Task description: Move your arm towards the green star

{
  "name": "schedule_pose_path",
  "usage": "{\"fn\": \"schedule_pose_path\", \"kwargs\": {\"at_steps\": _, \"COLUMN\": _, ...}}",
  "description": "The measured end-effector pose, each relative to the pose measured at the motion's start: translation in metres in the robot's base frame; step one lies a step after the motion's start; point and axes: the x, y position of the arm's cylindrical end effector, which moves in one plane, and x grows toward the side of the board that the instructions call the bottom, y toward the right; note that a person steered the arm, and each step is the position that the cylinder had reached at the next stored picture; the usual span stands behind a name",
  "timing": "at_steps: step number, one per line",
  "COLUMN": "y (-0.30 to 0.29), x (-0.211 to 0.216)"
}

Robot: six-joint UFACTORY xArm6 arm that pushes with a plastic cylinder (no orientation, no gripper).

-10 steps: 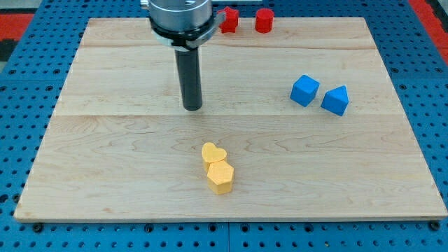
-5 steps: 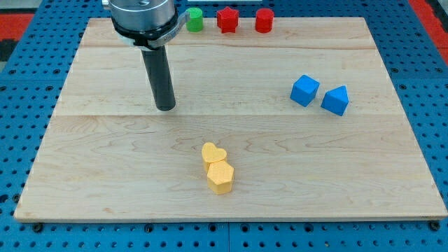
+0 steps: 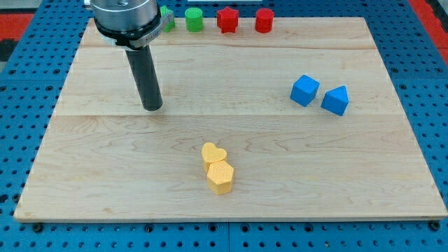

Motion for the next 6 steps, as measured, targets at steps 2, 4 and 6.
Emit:
{"fn": "schedule_pose_path", "kwargs": {"at_steps": 2, "y": -0.002, "x": 0.000}}
{"fn": "schedule_pose_path", "kwargs": {"at_steps": 4, "y": -0.004, "x": -0.010}}
{"fn": "schedule_pose_path", "kwargs": {"at_steps": 6, "y": -0.004, "x": -0.048}}
